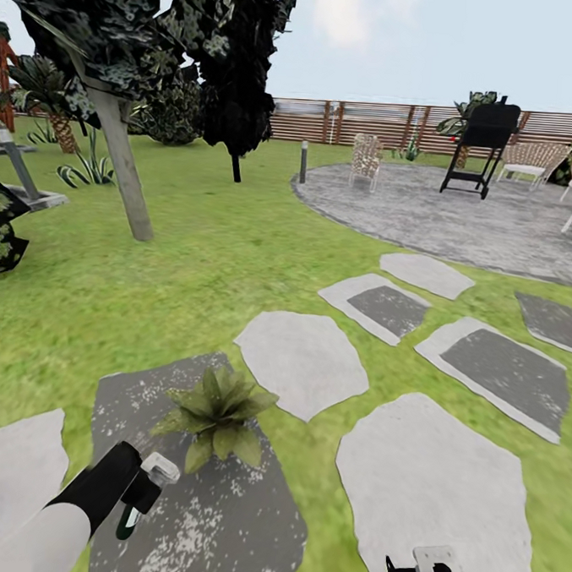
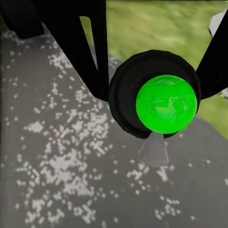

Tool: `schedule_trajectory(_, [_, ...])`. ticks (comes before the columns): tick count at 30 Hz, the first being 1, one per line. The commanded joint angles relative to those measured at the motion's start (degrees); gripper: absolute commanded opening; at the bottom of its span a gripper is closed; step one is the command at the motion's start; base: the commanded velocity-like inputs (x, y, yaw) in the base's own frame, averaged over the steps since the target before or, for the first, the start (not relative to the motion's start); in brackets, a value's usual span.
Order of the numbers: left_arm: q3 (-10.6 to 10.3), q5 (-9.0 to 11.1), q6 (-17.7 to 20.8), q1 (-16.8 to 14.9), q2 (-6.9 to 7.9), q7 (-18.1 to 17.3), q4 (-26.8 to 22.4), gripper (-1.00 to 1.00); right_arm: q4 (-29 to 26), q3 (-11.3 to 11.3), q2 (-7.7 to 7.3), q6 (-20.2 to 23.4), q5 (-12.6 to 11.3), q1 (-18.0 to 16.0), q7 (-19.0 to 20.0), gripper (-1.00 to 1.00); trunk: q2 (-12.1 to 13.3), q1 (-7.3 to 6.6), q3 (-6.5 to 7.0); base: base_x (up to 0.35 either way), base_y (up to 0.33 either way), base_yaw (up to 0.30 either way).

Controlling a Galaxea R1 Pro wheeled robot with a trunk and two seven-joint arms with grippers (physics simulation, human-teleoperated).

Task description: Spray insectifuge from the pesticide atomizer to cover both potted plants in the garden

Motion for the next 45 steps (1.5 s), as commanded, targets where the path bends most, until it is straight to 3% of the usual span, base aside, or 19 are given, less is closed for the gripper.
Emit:
schedule_trajectory(1, [0.33, -0.61, 0.15, -0.03, -0.05, -0.5, -0.11, -1.0, 0.05, -0.48, 0.0, -0.25, 0.36, -0.04, 0.19, 1.0, -0.02, -0.01, -0.05, 0.018, -0.201, 0.277])
schedule_trajectory(12, [-0.01, -0.61, 0.17, -0.03, -0.42, -0.47, -0.2, -1.0, 0.13, -0.48, 0.09, -0.26, 0.36, -0.04, 0.19, 1.0, -0.02, -0.01, -0.05, 0.03, -0.07, 0.275])
schedule_trajectory(25, [-0.03, -0.64, 0.23, -0.03, -0.49, -0.47, 0.09, -1.0, 0.09, -0.48, 0.09, -0.26, 0.36, -0.04, 0.19, 1.0, -0.02, -0.01, -0.05, 0.15, -0.16, 0.036])
schedule_trajectory(45, [-0.11, -0.82, 0.34, -0.03, -0.52, -0.44, 0.29, -1.0, 0.05, -0.48, 0.1, -0.26, 0.36, -0.04, 0.19, 1.0, -0.02, -0.01, -0.05, -0.011, -0.089, 0.212])
